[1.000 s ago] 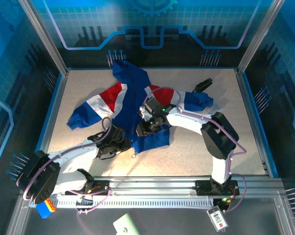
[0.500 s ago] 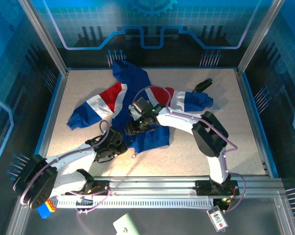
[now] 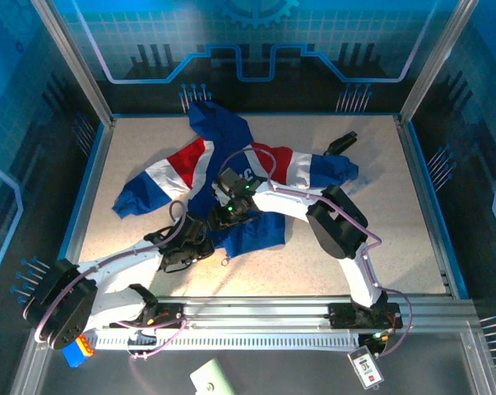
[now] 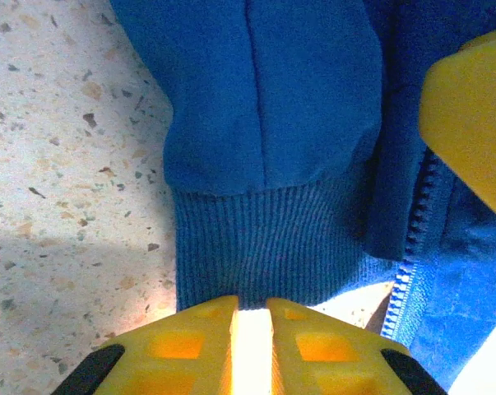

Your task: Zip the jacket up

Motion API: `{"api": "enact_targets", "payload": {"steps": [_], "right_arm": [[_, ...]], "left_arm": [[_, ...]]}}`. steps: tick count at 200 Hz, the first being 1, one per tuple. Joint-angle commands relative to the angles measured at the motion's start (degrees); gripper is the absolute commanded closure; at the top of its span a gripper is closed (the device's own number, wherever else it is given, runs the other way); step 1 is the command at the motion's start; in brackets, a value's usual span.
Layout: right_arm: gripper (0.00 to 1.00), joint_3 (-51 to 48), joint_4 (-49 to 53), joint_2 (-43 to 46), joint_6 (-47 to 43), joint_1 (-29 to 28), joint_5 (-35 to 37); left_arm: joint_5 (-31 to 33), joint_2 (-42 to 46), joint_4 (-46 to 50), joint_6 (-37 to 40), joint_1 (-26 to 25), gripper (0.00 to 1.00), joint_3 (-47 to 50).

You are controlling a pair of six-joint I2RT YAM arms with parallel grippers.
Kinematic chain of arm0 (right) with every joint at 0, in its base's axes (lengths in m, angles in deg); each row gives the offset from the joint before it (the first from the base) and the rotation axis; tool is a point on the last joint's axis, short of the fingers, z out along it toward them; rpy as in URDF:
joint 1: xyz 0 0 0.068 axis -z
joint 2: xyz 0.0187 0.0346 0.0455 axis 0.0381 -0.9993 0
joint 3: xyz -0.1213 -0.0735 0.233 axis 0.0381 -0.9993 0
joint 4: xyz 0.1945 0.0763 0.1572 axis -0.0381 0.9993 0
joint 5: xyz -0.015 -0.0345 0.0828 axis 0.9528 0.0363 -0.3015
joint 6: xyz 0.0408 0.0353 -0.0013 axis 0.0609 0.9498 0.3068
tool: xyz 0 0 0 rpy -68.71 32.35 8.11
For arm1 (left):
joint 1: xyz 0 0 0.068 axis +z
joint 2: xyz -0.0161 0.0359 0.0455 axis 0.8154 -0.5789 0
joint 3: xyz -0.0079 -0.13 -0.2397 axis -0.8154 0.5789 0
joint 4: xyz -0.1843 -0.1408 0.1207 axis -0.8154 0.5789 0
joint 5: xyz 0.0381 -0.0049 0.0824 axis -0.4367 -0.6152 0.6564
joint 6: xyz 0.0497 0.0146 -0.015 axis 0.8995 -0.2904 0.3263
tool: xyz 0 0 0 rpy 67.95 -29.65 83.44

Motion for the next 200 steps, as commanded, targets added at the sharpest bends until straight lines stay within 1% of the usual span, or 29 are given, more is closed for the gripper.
{"api": "enact_targets", "payload": {"steps": [1,12,27,40,48,60,70,76,100,117,132,158,174,200], "right_arm": [[0.49,0.8,1.8,0.0,1.0,-0.8,1.3],[0.46,0.8,2.1,-0.2,1.1,-0.9,1.5],[0.46,0.5,2.2,0.2,1.4,-0.7,1.6],[0.46,-2.0,-1.0,2.3,2.3,-0.5,0.6],[0.46,-4.9,-5.5,4.5,3.3,-0.3,0.1],[0.46,-9.8,-12.7,8.2,5.1,0.4,-1.4],[0.46,-12.6,-16.3,10.4,6.5,1.0,-2.1],[0.46,-13.6,-17.3,11.4,6.9,1.3,-2.2],[0.46,-14.8,-16.7,13.0,6.5,2.0,-1.0],[0.46,-15.5,-16.2,12.6,6.5,2.3,-1.1],[0.50,-16.6,-16.2,12.6,6.7,2.4,-0.7],[0.62,-18.2,-16.0,12.6,6.7,2.7,1.0],[0.69,-18.8,-15.9,12.2,6.7,3.2,1.0],[0.76,-19.8,-16.0,11.6,6.8,3.6,1.1]], "left_arm": [[1.3,1.6,3.0,1.8,-0.4,0.83,-1.6],[1.1,2.1,3.8,2.1,-0.3,0.82,-2.2],[0.4,3.6,5.2,2.4,-0.3,0.83,-3.6],[-0.3,5.7,6.1,3.1,-0.3,0.80,-5.1],[-0.8,7.1,6.3,3.6,-0.3,0.76,-5.9],[-2.0,9.0,6.2,4.0,0.5,0.65,-6.7],[-4.2,10.1,5.4,4.2,1.9,0.58,-7.1],[-6.0,10.4,4.6,4.2,3.1,0.56,-7.2],[-13.3,9.1,1.0,3.7,8.3,0.56,-7.1],[-15.6,6.5,-0.1,4.7,10.1,0.58,-7.8],[-16.1,3.9,-0.3,5.7,10.2,0.61,-8.8],[-17.0,-0.7,-2.0,5.3,10.3,0.65,-8.6],[-17.4,-2.8,-4.1,4.1,10.2,0.63,-7.4],[-17.1,-4.6,-5.7,3.6,10.2,0.61,-6.0]]}}
